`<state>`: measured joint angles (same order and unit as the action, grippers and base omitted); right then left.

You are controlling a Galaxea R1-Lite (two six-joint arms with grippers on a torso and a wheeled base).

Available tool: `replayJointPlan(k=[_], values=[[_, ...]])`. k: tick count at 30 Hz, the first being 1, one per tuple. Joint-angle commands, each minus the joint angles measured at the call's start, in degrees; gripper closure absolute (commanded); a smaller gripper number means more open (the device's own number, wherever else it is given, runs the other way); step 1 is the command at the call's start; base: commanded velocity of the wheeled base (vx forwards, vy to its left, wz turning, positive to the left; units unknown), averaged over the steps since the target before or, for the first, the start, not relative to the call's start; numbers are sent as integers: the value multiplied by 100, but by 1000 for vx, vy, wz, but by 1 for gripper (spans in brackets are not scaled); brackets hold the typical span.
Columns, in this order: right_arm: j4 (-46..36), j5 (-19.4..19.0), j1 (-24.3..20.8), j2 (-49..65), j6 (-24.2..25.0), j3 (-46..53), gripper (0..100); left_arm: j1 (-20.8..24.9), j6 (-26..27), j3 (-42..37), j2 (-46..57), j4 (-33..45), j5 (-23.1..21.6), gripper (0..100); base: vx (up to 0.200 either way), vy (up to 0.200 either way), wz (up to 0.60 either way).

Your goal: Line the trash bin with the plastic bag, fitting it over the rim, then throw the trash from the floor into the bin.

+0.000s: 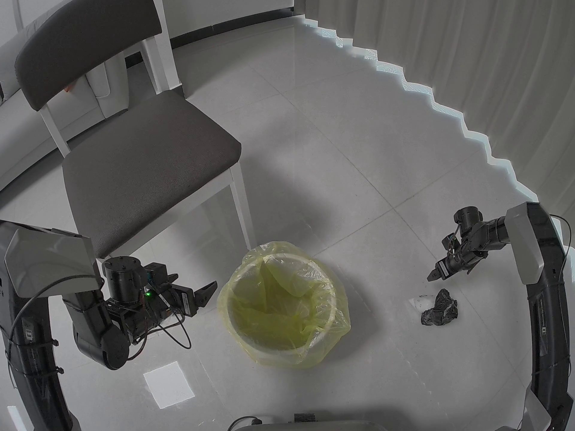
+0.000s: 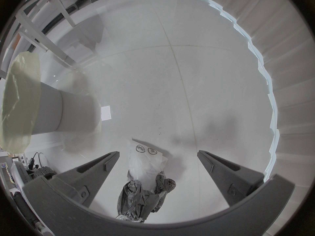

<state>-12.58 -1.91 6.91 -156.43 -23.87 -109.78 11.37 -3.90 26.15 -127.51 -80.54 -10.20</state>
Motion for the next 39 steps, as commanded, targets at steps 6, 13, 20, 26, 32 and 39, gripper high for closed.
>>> replayJointPlan(k=[6, 13, 20, 26, 32, 39], values=[[-201, 16, 12, -485, -30, -202, 0, 119, -32, -22, -230, -304, 115, 0, 0, 0, 0], [-579, 60, -14, -538, -83, -413, 0, 111, -32, 4, -318, -313, 106, 0, 0, 0, 0], [-1106, 156, -14, -854, -56, -482, 0, 102, -32, -13, -371, -322, 115, 0, 0, 0, 0], [-1343, 165, -14, -863, -83, -482, 0, 93, -41, 4, -423, -322, 115, 0, 0, 0, 0], [-1352, 165, -14, -863, -83, -482, 0, 128, -41, 57, -555, -506, 159, 0, 0, 0, 0], [-1361, 183, -58, -863, -74, -482, 100, 128, -41, 22, -546, -524, 212, 0, 0, 0, 0]])
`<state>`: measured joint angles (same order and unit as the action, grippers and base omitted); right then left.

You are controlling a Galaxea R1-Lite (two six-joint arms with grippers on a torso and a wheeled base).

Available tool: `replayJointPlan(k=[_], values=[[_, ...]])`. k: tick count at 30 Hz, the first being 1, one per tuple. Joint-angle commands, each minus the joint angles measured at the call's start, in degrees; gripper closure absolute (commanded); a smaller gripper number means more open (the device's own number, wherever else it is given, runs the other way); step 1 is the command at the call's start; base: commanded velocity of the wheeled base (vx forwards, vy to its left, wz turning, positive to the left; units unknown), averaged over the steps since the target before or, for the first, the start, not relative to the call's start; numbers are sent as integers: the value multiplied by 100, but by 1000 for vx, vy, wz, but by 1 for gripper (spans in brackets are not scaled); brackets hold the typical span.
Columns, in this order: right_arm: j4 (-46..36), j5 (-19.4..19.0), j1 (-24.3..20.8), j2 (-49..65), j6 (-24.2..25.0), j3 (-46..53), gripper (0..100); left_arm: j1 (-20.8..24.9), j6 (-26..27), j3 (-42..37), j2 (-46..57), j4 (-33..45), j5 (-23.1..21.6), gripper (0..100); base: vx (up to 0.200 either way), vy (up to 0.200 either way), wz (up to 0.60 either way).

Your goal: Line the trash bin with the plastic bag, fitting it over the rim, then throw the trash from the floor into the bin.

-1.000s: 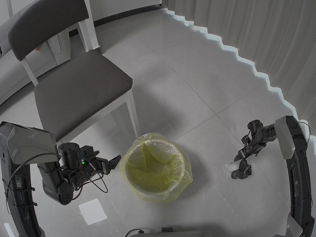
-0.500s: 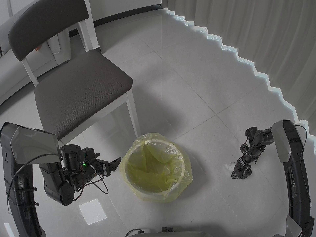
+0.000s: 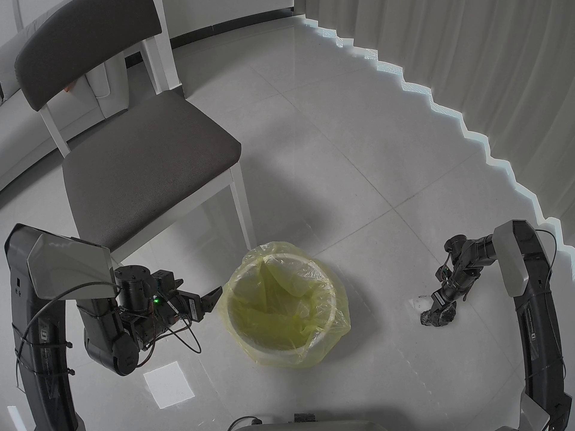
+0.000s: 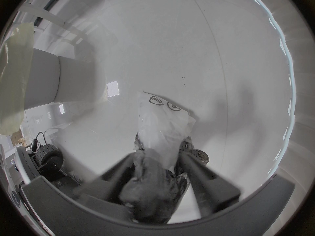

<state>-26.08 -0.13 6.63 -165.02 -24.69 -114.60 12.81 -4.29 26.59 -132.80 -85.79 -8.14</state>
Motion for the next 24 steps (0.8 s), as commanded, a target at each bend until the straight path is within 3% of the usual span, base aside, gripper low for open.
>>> replayJointPlan(k=[1, 6, 15, 24], values=[[-12, 5, -30, -3, 16, 1, 100, -16, -2, -22, -9, 0, 6, 0, 0, 0, 0], [-346, 13, -39, 225, 34, 1, 100, -42, -10, -57, 114, 0, -3, 0, 0, 0, 0], [-1049, -206, -356, 1851, 69, 1, 100, -60, -248, -268, 519, 0, 6, 0, 0, 0, 0], [-978, -716, -1261, 4356, 60, 1151, 100, -402, -230, -883, 879, -422, -3, 0, 0, 0, 0]])
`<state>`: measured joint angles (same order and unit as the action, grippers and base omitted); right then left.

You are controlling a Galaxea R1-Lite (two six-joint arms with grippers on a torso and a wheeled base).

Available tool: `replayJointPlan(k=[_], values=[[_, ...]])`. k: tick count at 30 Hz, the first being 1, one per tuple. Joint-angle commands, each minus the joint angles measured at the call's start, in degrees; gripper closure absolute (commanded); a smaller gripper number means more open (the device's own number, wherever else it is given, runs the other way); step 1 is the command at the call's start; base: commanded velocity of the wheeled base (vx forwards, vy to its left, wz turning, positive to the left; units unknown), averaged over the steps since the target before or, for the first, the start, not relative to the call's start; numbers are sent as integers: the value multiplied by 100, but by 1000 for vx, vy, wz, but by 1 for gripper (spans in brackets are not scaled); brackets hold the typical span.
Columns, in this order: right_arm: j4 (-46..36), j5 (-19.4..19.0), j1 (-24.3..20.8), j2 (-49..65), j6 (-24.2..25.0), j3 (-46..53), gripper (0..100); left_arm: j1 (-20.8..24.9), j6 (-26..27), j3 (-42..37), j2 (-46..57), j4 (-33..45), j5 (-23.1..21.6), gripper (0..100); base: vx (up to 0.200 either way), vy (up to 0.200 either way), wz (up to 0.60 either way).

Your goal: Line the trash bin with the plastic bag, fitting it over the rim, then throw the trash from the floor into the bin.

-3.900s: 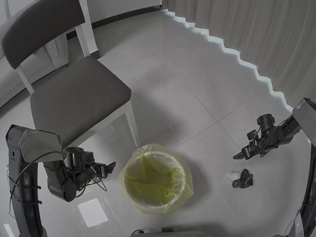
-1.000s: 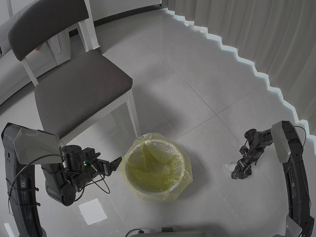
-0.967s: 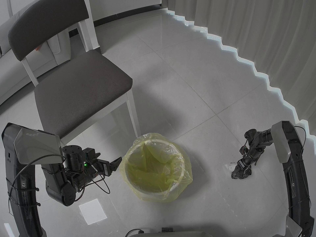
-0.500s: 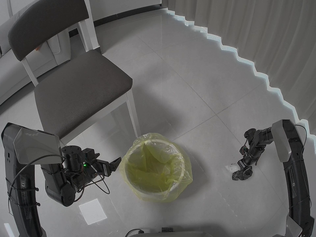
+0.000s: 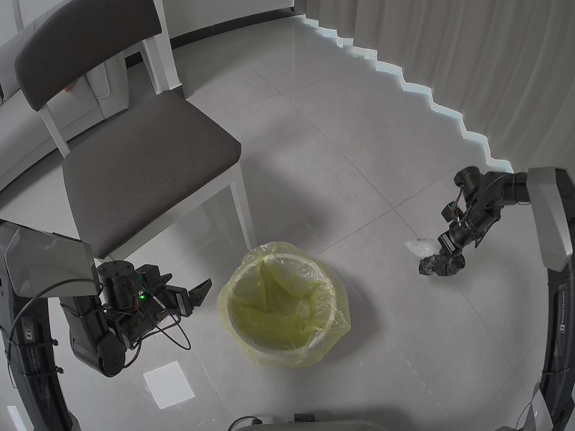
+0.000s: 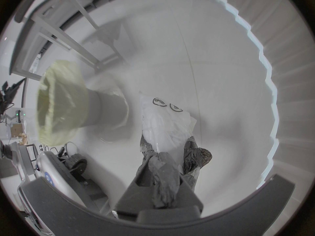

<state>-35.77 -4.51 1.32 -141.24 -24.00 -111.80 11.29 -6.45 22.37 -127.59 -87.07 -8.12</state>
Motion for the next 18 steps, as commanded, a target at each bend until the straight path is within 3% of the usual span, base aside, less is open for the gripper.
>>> replayJointPlan(k=[1, 5, 9, 12, 18], values=[[17, -278, -940, 2276, -25, 1046, 100, -268, -23, -506, 410, -294, -5, 0, 0, 0, 0], [219, -199, -1942, 3217, -61, 1503, 100, -294, -23, -716, 498, -294, 12, 0, 0, 0, 0], [430, -85, -2812, 3437, -43, 1626, 100, -268, -23, -901, 507, -294, 144, 0, 0, 0, 0], [624, 187, -3269, 3366, 18, 1644, 100, -268, -32, -910, 507, -294, 293, 0, 0, 0, 0], [1423, 231, -4052, 2971, 405, 2057, 100, -285, -32, -1042, 674, -294, 346, 0, 0, 0, 0]])
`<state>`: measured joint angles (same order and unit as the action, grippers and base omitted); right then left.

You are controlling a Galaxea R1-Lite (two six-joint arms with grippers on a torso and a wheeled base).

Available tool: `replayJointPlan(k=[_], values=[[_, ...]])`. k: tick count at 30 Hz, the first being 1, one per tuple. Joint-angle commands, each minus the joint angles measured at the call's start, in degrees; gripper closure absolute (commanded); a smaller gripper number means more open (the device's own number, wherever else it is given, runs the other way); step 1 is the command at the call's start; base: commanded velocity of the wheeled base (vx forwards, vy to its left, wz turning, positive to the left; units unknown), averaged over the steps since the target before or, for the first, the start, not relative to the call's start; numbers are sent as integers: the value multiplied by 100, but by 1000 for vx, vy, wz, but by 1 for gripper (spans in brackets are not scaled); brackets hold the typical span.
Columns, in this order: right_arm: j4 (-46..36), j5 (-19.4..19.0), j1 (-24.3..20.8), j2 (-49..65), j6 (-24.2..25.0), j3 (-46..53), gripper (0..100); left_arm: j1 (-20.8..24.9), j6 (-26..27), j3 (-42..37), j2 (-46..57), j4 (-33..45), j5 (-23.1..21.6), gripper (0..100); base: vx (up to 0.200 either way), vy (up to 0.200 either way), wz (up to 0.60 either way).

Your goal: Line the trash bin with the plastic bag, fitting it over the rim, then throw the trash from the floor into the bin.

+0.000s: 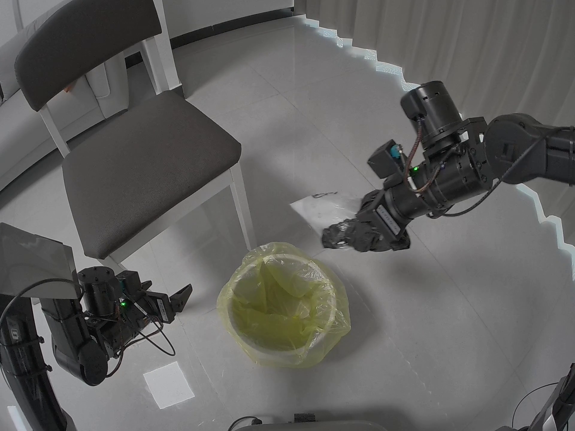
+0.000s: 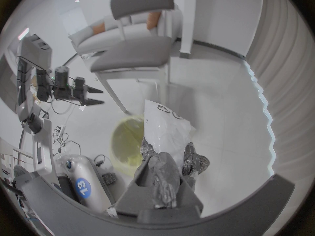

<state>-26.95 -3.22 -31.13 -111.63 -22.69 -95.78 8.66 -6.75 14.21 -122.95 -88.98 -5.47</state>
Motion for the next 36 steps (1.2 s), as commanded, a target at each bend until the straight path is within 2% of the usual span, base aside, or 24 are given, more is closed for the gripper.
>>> replayJointPlan(k=[1, 8, 15, 24, 32, 36], values=[[665, 111, -894, -61, 344, 508, 100, -13, -1, -270, 228, -102, 82, 0, 0, 0, 0], [1034, 225, -1387, -658, 528, 701, 100, -4, -10, -463, 369, -102, 90, 0, 0, 0, 0], [1351, 252, -1562, -1300, 695, 569, 100, -31, -45, -701, 483, -102, 64, 0, 0, 0, 0], [1368, 216, -1554, -1994, 748, -2, 100, -31, -54, -824, 571, -102, 55, 0, 0, 0, 0], [1368, 199, -1369, -2434, 757, -222, 100, -31, -63, -815, 562, -102, 46, 0, 0, 0, 0], [1359, 190, -1123, -2706, 757, -520, 100, -31, -63, -824, 571, -102, 46, 0, 0, 0, 0]])
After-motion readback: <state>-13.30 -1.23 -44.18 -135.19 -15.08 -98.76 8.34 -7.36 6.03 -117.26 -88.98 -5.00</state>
